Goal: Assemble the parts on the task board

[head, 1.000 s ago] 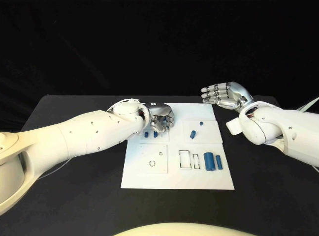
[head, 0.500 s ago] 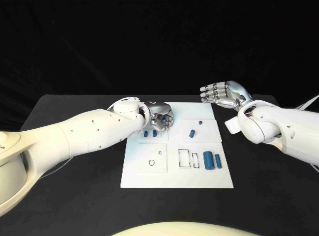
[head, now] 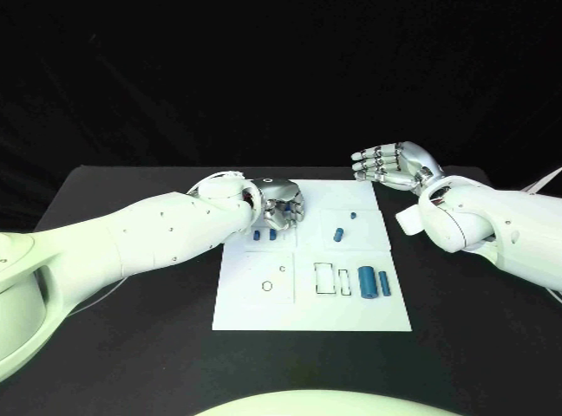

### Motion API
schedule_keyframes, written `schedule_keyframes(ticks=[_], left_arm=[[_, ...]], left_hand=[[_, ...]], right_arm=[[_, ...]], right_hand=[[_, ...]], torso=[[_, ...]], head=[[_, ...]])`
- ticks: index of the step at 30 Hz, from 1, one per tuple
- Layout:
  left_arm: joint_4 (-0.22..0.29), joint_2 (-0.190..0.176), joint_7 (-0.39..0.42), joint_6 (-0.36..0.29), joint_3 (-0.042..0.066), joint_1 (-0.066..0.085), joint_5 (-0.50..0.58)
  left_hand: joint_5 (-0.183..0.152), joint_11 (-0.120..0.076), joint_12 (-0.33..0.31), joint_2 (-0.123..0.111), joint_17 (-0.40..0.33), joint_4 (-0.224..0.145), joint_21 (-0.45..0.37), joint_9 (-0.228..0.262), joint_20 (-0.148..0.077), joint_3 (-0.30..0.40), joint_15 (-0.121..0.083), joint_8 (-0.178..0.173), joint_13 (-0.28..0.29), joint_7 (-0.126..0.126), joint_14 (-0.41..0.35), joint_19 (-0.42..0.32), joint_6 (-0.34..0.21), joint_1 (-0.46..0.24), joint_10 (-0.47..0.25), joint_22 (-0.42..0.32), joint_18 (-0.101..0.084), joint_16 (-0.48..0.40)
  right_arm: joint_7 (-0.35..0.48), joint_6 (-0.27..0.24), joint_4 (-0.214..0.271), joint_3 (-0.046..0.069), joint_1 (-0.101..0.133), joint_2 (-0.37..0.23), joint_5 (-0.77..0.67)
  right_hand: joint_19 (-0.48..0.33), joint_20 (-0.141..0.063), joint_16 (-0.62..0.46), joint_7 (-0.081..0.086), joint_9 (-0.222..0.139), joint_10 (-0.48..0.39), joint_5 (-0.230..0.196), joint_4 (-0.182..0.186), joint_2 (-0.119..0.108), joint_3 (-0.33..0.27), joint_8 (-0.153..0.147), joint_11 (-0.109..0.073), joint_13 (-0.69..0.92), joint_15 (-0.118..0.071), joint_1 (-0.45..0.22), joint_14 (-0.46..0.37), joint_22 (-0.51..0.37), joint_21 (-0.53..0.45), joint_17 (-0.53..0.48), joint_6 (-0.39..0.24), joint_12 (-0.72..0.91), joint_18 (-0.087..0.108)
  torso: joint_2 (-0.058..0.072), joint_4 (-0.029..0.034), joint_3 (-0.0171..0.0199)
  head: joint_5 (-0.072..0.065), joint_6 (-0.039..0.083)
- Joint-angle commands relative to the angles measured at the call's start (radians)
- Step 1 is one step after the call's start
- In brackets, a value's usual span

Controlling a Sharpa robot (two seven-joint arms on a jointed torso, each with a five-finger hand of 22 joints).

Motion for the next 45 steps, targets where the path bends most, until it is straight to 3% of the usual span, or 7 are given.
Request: schedule_keyframes(ticks=[1,12,33,45], left_arm=[[-0.005,-0.004,0.0,-0.005,-0.005,-0.009,-0.003],[0.003,-0.014,0.012,-0.037,-0.003,-0.01,0.003],[0.004,-0.025,0.001,-0.028,-0.002,-0.011,-0.005],[0.022,-0.045,-0.01,-0.025,0.004,-0.011,-0.013]], left_hand=[[-0.003,0.013,-0.063,0.004,-0.002,-0.027,0.021,-0.011,-0.001,0.029,0.005,-0.017,-0.029,-0.002,0.006,-0.015,-0.006,0.004,-0.011,0.02,-0.025,0.02],[-0.001,0.026,-0.083,-0.001,-0.02,-0.037,0.03,-0.015,0.008,0.027,0.015,-0.034,-0.033,-0.003,-0.006,-0.024,-0.011,0.001,-0.048,0.028,-0.025,0.015],[0.001,0.039,-0.095,-0.014,-0.054,-0.051,0.038,-0.02,0.02,0.015,0.027,-0.056,-0.035,-0.007,-0.03,-0.036,-0.02,0.003,-0.096,0.034,-0.025,0.006],[0.003,0.041,-0.091,-0.02,-0.061,-0.055,0.039,-0.022,0.023,0.005,0.029,-0.064,-0.033,-0.009,-0.036,-0.04,-0.024,0.003,-0.109,0.035,-0.025,0.006]], right_arm=[[0.003,0.003,0.001,0.0,-0.001,0.001,-0.001],[0.003,0.004,0.001,0.0,-0.001,0.0,-0.001],[0.003,0.006,0.0,0.0,-0.002,-0.001,-0.001],[0.003,0.007,-0.001,0.0,-0.004,-0.002,-0.001]], right_hand=[[0.006,0.004,-0.018,0.052,-0.007,-0.025,0.014,-0.001,0.017,-0.014,-0.018,0.007,-0.006,0.005,-0.005,-0.012,-0.005,-0.008,-0.008,0.009,-0.016,0.002],[0.006,0.004,-0.018,0.052,-0.007,-0.025,0.014,-0.001,0.017,-0.014,-0.018,0.007,-0.006,0.005,-0.005,-0.012,-0.005,-0.008,-0.008,0.009,-0.016,0.002],[0.008,0.004,-0.018,0.051,-0.007,-0.026,0.014,-0.002,0.018,-0.015,-0.019,0.007,-0.006,0.005,-0.005,-0.012,-0.013,-0.008,-0.011,0.01,-0.016,0.002],[0.008,0.004,-0.018,0.051,-0.007,-0.026,0.014,-0.002,0.018,-0.015,-0.019,0.007,-0.006,0.005,-0.005,-0.012,-0.013,-0.008,-0.011,0.01,-0.016,0.002]], torso=[[0.0,0.0,-0.0008],[-0.001,-0.0002,-0.0003],[0.0,-0.0005,-0.0007],[-0.001,0.0005,-0.0001]], head=[[0.001,0.001],[0.002,0.0],[0.004,-0.001],[0.004,-0.002]])
